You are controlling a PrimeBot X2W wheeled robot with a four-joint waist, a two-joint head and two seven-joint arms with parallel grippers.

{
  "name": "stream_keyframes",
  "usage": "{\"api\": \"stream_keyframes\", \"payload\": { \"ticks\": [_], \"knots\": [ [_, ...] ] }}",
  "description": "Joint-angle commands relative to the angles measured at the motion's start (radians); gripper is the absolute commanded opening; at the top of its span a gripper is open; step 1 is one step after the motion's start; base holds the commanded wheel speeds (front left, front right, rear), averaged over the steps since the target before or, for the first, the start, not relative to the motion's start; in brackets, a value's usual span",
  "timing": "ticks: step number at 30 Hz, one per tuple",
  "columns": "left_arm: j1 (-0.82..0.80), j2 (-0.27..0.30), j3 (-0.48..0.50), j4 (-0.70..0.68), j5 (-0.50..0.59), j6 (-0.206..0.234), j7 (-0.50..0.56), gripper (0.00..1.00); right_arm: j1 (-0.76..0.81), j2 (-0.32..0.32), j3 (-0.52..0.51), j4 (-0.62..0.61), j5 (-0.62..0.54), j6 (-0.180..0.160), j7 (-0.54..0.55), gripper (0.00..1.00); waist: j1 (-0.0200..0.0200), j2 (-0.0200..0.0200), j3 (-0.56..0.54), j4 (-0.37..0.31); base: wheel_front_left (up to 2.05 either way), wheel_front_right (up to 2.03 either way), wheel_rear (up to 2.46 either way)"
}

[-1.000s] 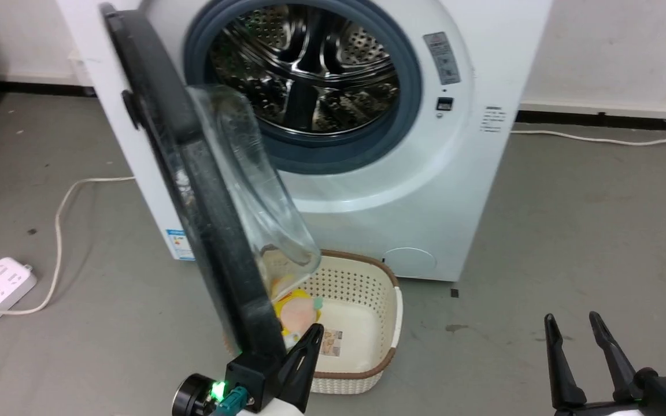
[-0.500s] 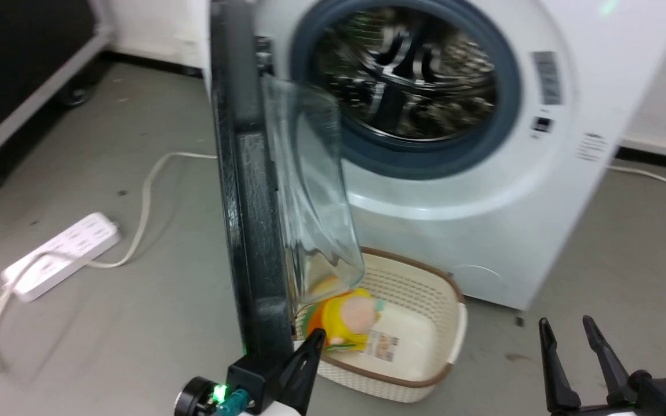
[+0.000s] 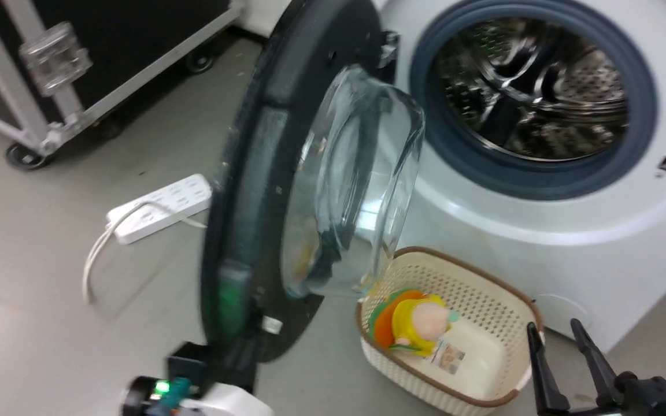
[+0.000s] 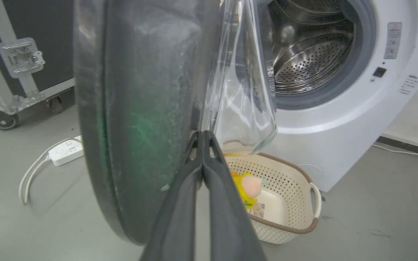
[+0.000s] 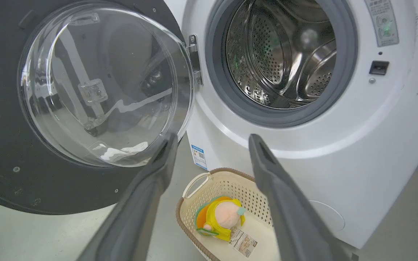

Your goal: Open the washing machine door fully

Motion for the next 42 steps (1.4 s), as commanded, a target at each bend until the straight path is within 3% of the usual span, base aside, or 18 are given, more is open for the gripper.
{"api": "stream_keyframes", "payload": {
  "ticks": [1,7,13,22,32,42],
  "knots": [
    [-0.017,0.01,0.032,-0.003,-0.015,0.018,-0.017,0.0,-0.01,0.003,0.005,0.0,-0.017,0.001,-0.004,1.0,0.0,0.0,0.035,0.03,0.0,0.0,0.0],
    [-0.055,0.036,0.13,0.016,-0.06,0.05,-0.05,0.0,-0.033,0.003,0.015,0.005,-0.057,0.001,-0.004,1.0,0.0,0.0,0.098,0.043,0.0,0.0,0.0],
    [-0.132,0.094,0.254,0.077,-0.137,0.054,-0.066,0.0,-0.057,-0.027,0.018,-0.009,-0.087,0.001,0.0,1.0,0.0,0.0,0.191,0.022,0.0,0.0,0.0],
    [-0.309,0.246,0.391,0.275,-0.21,0.015,-0.077,0.0,-0.103,-0.078,0.008,-0.065,-0.102,0.001,0.037,1.0,0.0,0.0,0.323,-0.024,0.0,0.0,0.0],
    [-0.527,0.362,0.413,0.546,-0.247,-0.068,-0.102,0.0,-0.138,-0.102,0.006,-0.111,-0.109,0.001,0.063,1.0,0.0,0.0,0.406,-0.062,0.0,0.0,0.0],
    [-0.633,0.407,0.383,0.748,-0.23,-0.099,-0.176,0.0,-0.147,-0.092,0.002,-0.1,-0.107,0.001,0.054,1.0,0.0,0.0,0.386,-0.093,0.0,0.0,0.0]
  ]
}}
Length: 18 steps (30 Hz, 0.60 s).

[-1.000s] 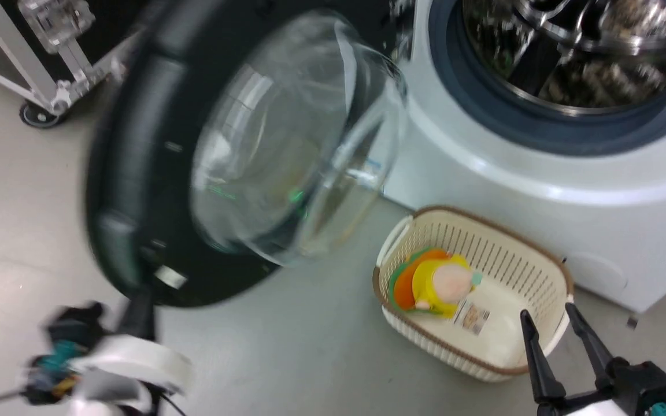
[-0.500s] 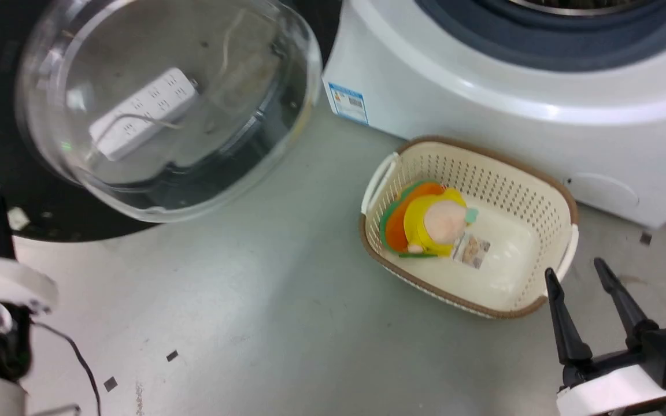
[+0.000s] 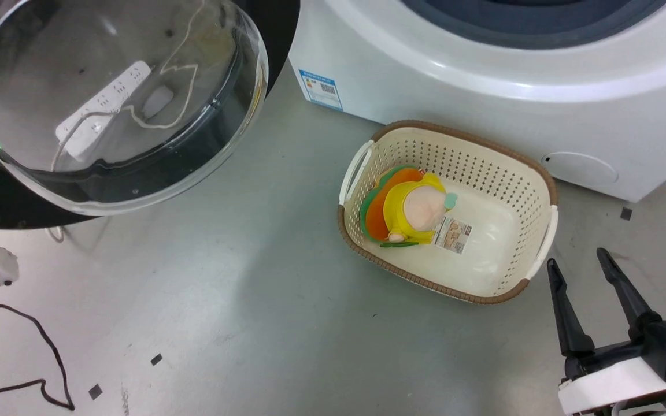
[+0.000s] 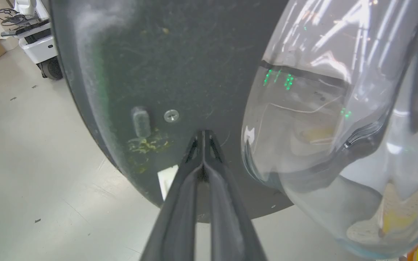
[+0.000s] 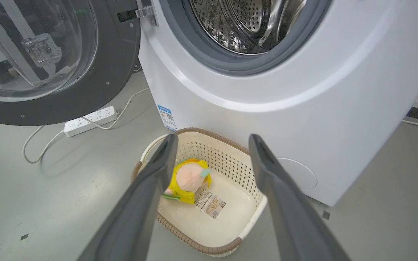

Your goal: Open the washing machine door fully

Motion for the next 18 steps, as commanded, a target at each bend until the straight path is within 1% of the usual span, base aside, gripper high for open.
{"api": "stream_keyframes", "payload": {
  "ticks": [1,4,8,12,14,15,16,17,18],
  "knots": [
    [-0.01,0.007,-0.011,0.005,0.014,-0.004,-0.015,0.0,-0.015,0.007,-0.001,0.004,-0.001,0.001,-0.011,1.0,0.0,0.0,-0.018,-0.007,0.0,0.0,0.0],
    [0.006,-0.004,-0.035,-0.009,0.033,-0.012,-0.034,0.0,-0.019,0.02,-0.007,0.019,0.003,0.001,-0.025,1.0,0.0,0.0,-0.057,-0.019,0.0,0.0,0.0],
    [0.056,-0.045,-0.07,-0.084,0.06,-0.016,-0.046,0.0,-0.019,0.041,-0.029,0.038,0.01,0.001,-0.044,1.0,0.0,0.0,-0.127,-0.04,0.0,0.0,0.0],
    [0.142,-0.102,-0.101,-0.216,0.085,-0.015,-0.049,0.0,-0.016,0.06,-0.062,0.044,0.015,0.001,-0.058,1.0,0.0,0.0,-0.207,-0.075,0.0,0.0,0.0],
    [0.194,-0.141,-0.116,-0.298,0.094,-0.008,-0.049,0.0,-0.011,0.067,-0.076,0.041,0.015,0.001,-0.061,1.0,0.0,0.0,-0.241,-0.097,0.0,0.0,0.0],
    [0.194,-0.141,-0.116,-0.298,0.094,-0.008,-0.049,0.0,-0.011,0.067,-0.076,0.041,0.015,0.001,-0.061,1.0,0.0,0.0,-0.241,-0.097,0.0,0.0,0.0],
    [0.256,-0.174,-0.124,-0.379,0.101,0.003,-0.049,0.0,-0.006,0.074,-0.078,0.038,0.015,0.001,-0.063,1.0,0.0,0.0,-0.277,-0.13,0.0,0.0,0.0],
    [0.256,-0.174,-0.124,-0.379,0.101,0.003,-0.049,0.0,-0.006,0.074,-0.078,0.038,0.015,0.001,-0.063,1.0,0.0,0.0,-0.277,-0.13,0.0,0.0,0.0],
    [0.349,-0.219,-0.138,-0.485,0.108,0.02,-0.05,0.0,0.005,0.08,-0.078,0.032,0.015,0.001,-0.064,1.0,0.0,0.0,-0.311,-0.177,0.0,0.0,0.0]
  ]
}}
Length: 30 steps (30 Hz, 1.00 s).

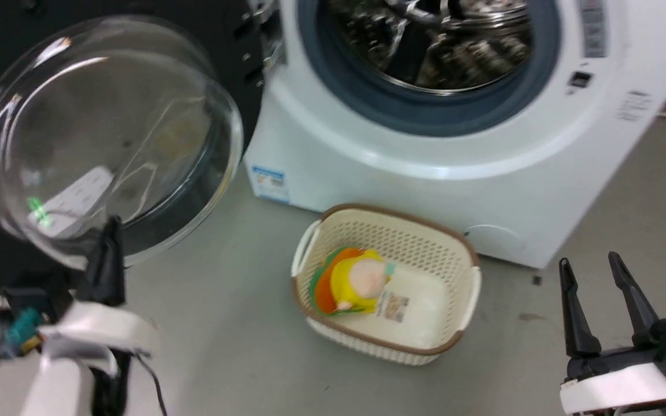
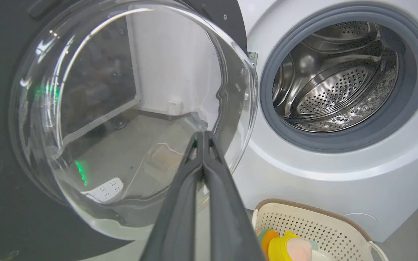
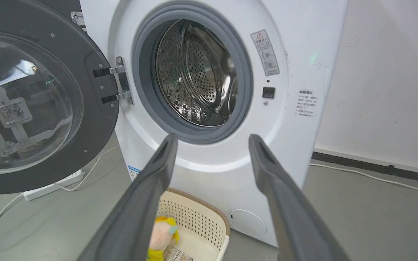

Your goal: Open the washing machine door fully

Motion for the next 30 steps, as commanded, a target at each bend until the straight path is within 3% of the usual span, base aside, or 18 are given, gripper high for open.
{"api": "stream_keyframes", "payload": {
  "ticks": [1,7,14,19,20,21,22,30],
  "knots": [
    [0.018,-0.008,-0.004,-0.011,0.007,0.006,-0.005,0.0,0.003,0.004,-0.003,-0.004,0.004,0.001,-0.005,1.0,0.0003,0.0,-0.054,-0.059,0.0,0.0,0.0],
    [0.2,-0.094,-0.047,-0.182,0.049,0.055,-0.005,0.0,0.037,0.012,0.0,-0.016,0.003,0.001,-0.006,1.0,0.0003,0.0,-0.111,-0.165,0.0,0.0,0.0],
    [0.276,-0.137,-0.091,-0.208,0.089,0.078,-0.005,0.0,0.076,0.019,0.006,-0.023,0.009,0.001,-0.006,1.0,0.0003,0.0,-0.131,-0.22,0.0,0.0,0.0],
    [0.318,-0.167,-0.12,-0.197,0.097,0.071,-0.005,0.0,0.101,0.022,0.0,-0.024,0.019,0.001,-0.006,1.0,0.0003,0.0,-0.133,-0.247,0.0,0.0,0.0],
    [0.322,-0.171,-0.123,-0.191,0.1,0.07,-0.005,0.26,0.105,0.022,-0.002,-0.022,0.021,0.001,-0.006,1.0,0.0003,0.0,-0.133,-0.25,0.0,0.0,0.0],
    [0.325,-0.171,-0.128,-0.184,0.109,0.069,-0.005,0.8,0.108,0.022,-0.002,-0.02,0.023,0.001,-0.006,1.0,0.0003,0.0,-0.132,-0.252,0.0,0.0,0.0],
    [0.325,-0.171,-0.133,-0.181,0.121,0.068,-0.005,1.0,0.11,0.022,-0.001,-0.017,0.028,0.001,-0.006,1.0,0.0003,0.0,-0.132,-0.254,0.0,0.0,0.0],
    [0.321,-0.193,-0.137,-0.171,0.159,0.068,-0.005,1.0,0.113,0.023,0.01,0.007,0.045,0.001,-0.006,1.0,0.0003,0.0,-0.134,-0.257,0.0,0.0,0.0]
  ]
}}
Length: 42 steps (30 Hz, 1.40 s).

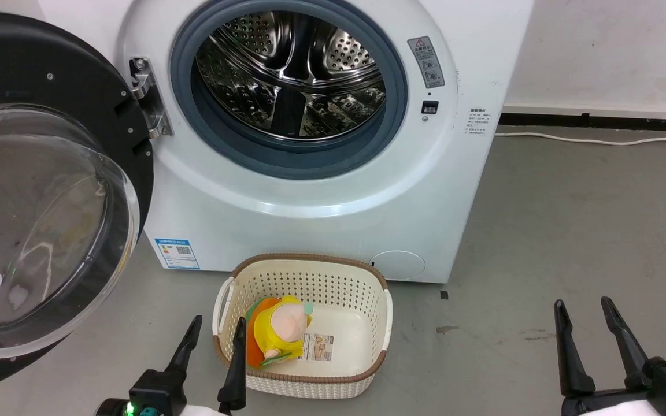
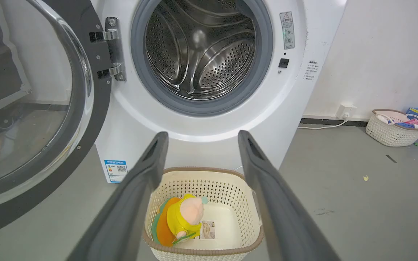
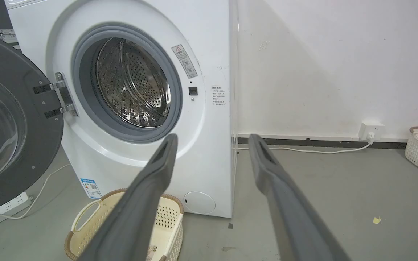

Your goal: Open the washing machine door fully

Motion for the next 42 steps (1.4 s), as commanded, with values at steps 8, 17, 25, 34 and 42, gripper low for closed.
{"api": "stream_keyframes", "payload": {
  "ticks": [8,17,25,34,42],
  "knots": [
    [-0.001,-0.011,0.02,-0.007,0.017,-0.016,-0.005,1.0,0.001,0.005,0.004,0.009,0.009,0.001,-0.004,1.0,0.0,0.0,-0.004,0.002,0.0,0.0,0.0],
    [-0.001,-0.022,0.03,-0.027,0.034,-0.021,-0.005,1.0,0.002,0.005,0.012,0.026,0.009,0.001,-0.004,1.0,0.0,0.0,-0.002,0.0,0.0,0.0,0.0],
    [-0.001,-0.02,0.032,-0.028,0.035,-0.024,0.006,0.0,-0.002,0.0,0.015,0.032,0.001,0.0,0.005,0.0,0.0001,0.0,0.0,0.0,0.0,0.0,0.0],
    [-0.004,-0.022,0.041,-0.036,0.046,-0.022,0.025,0.0,-0.009,0.0,0.018,0.03,-0.008,0.0,0.023,0.0,0.0001,0.0,0.001,-0.002,0.0,0.0,0.0],
    [-0.007,-0.023,0.048,-0.042,0.056,-0.02,0.041,0.0,-0.015,0.001,0.021,0.029,-0.017,0.0,0.04,0.0,0.0001,0.0,0.002,-0.003,0.0,0.0,0.0]
  ]
}}
